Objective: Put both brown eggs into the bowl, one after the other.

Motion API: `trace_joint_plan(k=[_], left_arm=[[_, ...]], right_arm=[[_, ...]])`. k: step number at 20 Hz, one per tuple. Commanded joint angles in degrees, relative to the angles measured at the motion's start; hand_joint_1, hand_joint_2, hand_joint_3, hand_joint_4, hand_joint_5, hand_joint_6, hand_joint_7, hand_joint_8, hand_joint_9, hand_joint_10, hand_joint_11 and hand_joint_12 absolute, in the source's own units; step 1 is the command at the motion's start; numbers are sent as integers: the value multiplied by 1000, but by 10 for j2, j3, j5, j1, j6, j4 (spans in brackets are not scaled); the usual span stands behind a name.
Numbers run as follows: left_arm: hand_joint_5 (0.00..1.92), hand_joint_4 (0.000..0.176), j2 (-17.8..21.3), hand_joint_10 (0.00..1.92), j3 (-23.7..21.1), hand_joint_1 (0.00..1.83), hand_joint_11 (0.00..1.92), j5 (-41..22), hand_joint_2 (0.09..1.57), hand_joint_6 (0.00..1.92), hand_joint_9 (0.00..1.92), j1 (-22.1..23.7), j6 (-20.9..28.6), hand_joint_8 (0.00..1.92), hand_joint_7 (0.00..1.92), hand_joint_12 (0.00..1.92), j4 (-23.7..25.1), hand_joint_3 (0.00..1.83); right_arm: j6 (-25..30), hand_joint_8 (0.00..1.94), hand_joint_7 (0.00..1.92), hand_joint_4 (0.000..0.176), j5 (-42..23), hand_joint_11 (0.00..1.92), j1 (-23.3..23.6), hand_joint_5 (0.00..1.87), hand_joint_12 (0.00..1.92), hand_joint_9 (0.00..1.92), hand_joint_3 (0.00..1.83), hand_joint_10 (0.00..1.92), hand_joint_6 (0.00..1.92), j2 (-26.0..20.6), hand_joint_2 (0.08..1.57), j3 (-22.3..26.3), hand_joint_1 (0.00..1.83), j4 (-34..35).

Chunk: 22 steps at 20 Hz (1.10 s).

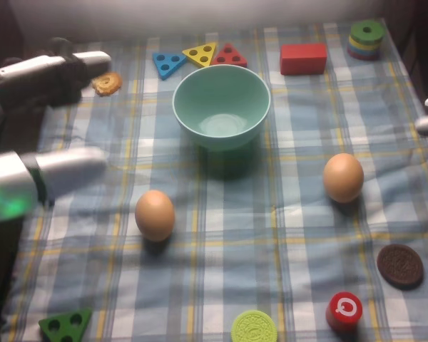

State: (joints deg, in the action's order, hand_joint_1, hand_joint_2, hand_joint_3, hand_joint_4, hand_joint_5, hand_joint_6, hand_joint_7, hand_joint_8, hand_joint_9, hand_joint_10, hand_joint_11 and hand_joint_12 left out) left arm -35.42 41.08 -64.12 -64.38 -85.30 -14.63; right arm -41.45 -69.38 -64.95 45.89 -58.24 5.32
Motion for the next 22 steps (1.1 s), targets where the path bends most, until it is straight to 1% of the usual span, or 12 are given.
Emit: trace_joint_plan(k=[1, 3, 6, 7, 9, 10, 11, 14, 16, 17, 20, 22], left_arm=[[307, 176, 3, 3, 6, 725, 86, -38, 978, 0, 481, 15, 2, 0, 429, 817, 7, 3], [217, 176, -9, 0, 14, 785, 29, 25, 914, 0, 455, 48, -51, 0, 387, 812, -5, 0], [268, 176, -28, 4, 10, 824, 0, 106, 794, 3, 479, 92, -193, 3, 421, 824, -20, 0], [285, 176, -35, 14, 5, 851, 0, 139, 783, 8, 505, 109, -255, 11, 444, 817, -20, 0], [275, 176, -46, 4, 4, 842, 0, 178, 815, 2, 505, 126, -317, 2, 453, 786, -19, 5], [285, 176, -50, 10, 8, 846, 0, 195, 821, 3, 535, 131, -323, 7, 485, 791, -19, 3], [264, 176, -54, 4, 13, 806, 0, 206, 854, 3, 501, 133, -323, 3, 463, 695, -20, 8], [336, 176, -71, 3, 31, 824, 5, 252, 846, 0, 584, 149, -330, 0, 552, 895, -20, 0], [293, 176, -88, 6, 45, 816, 0, 285, 869, 0, 599, 167, -362, 8, 574, 899, -26, 8], [294, 176, -93, 11, 50, 877, 2, 295, 832, 0, 643, 173, -362, 4, 623, 935, -26, 1], [325, 176, -107, 13, 62, 892, 10, 326, 867, 5, 683, 188, -372, 9, 677, 918, -21, 15], [380, 176, -113, 12, 69, 967, 12, 341, 849, 4, 707, 193, -379, 10, 719, 922, -21, 3]], right_arm=[[4, 7, 473, 0, -71, 196, 13, 675, 709, 456, 8, 15, 5, -3, 1277, -3, 623, 4], [4, 6, 484, 0, -72, 172, 33, 679, 705, 449, 7, 6, 3, -3, 1287, -3, 565, -9], [4, 2, 497, 0, -75, 200, 35, 667, 657, 469, 1, 2, 0, -3, 1318, -4, 534, -15], [4, 5, 505, 0, -75, 210, 35, 672, 660, 477, 0, 4, 2, -3, 1313, -3, 527, -17], [7, 7, 518, 0, -79, 240, 35, 676, 679, 506, 0, 13, 3, -3, 1307, -3, 533, -19], [9, 7, 520, 0, -82, 244, 35, 675, 682, 505, 0, 11, 2, -4, 1308, -3, 530, -22], [12, 8, 523, 0, -85, 236, 36, 677, 683, 505, 0, 10, 3, -4, 1307, -3, 529, -25], [17, 1, 538, 0, -93, 70, 38, 660, 753, 531, 0, 2, 0, -5, 1304, -3, 520, -32], [17, 2, 543, 0, -94, 110, 38, 670, 778, 542, 0, 4, 3, -5, 1289, -3, 583, -33], [18, 0, 544, 0, -94, 143, 38, 683, 739, 548, 0, 2, 1, -5, 1281, -3, 605, -33], [20, 3, 579, 0, -93, 373, 38, 671, 698, 639, 0, 8, 1, -5, 1291, -3, 601, -33], [20, 2, 582, 0, -93, 290, 38, 680, 669, 614, 1, 0, 4, -5, 1298, -3, 586, -33]])
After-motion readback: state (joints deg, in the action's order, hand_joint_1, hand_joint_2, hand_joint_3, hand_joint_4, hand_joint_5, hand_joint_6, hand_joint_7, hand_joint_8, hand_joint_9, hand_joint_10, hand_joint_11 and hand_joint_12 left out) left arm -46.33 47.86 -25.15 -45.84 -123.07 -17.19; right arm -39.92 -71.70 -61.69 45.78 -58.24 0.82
